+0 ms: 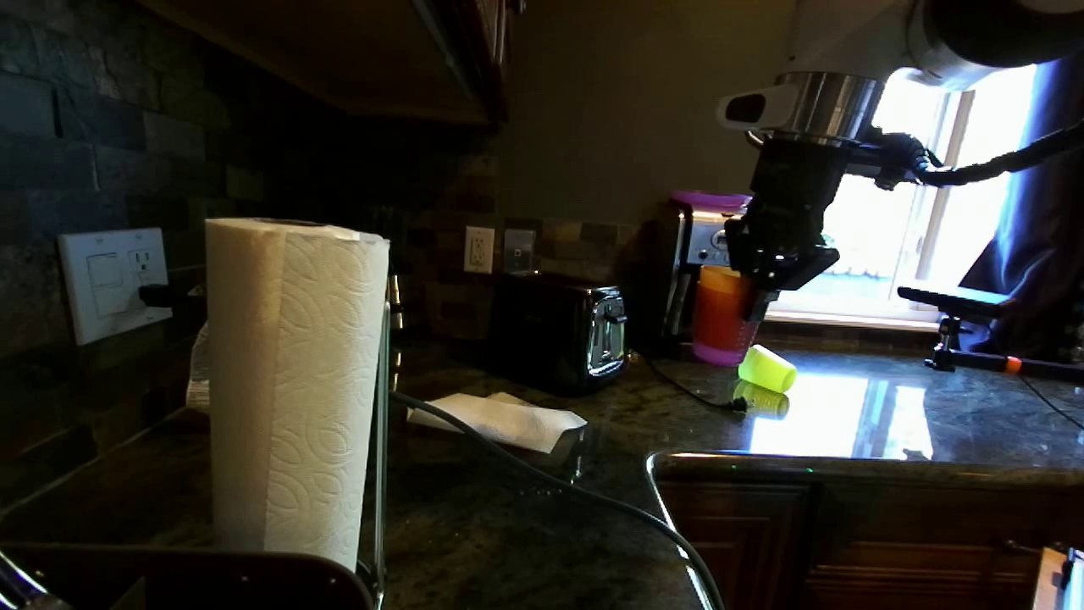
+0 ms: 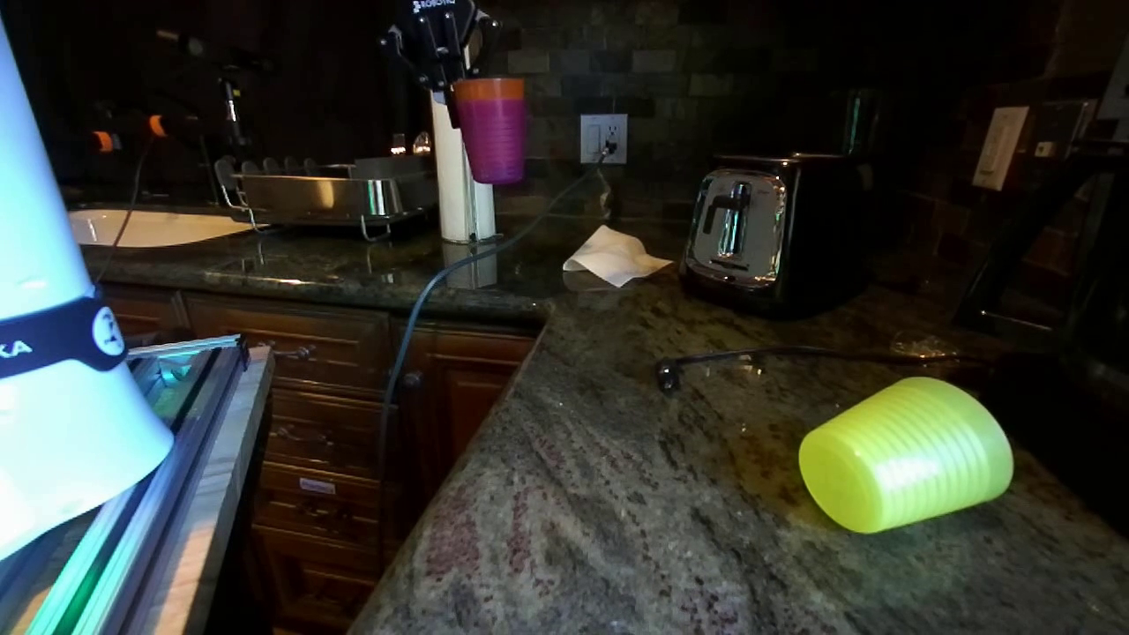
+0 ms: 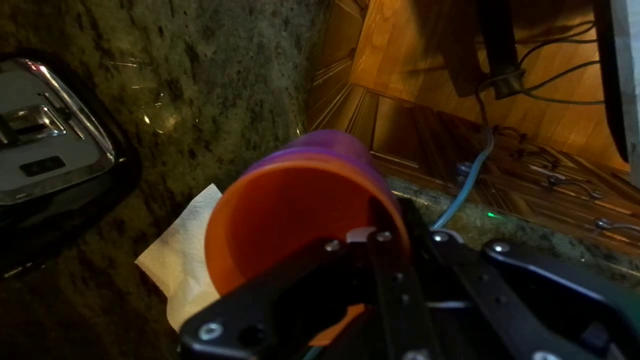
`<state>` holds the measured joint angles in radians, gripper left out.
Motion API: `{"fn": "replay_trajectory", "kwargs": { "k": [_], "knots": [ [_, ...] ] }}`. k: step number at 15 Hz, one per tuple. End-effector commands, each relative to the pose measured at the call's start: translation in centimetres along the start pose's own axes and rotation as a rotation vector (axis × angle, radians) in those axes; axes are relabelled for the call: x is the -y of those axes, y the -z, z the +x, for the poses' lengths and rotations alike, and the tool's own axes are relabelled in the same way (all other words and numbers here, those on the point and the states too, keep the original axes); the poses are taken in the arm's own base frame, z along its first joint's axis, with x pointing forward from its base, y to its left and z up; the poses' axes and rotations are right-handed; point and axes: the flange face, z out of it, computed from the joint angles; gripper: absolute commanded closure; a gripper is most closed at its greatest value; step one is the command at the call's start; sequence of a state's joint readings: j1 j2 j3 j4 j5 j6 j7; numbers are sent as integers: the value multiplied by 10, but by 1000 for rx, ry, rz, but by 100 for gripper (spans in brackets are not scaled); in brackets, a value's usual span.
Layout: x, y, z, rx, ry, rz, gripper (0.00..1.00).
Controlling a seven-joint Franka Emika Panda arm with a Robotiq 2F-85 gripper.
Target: Move the stacked cups to the left.
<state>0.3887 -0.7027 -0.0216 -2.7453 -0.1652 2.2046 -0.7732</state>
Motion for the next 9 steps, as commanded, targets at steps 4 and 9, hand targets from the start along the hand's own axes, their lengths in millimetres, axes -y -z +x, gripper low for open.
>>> {"fn": "replay_trajectory", "kwargs": {
  "k": [4, 9],
  "knots": [
    [68, -29, 72, -59, 288, 176, 98],
    [123, -43, 120, -115, 554, 241, 98]
  ]
}}
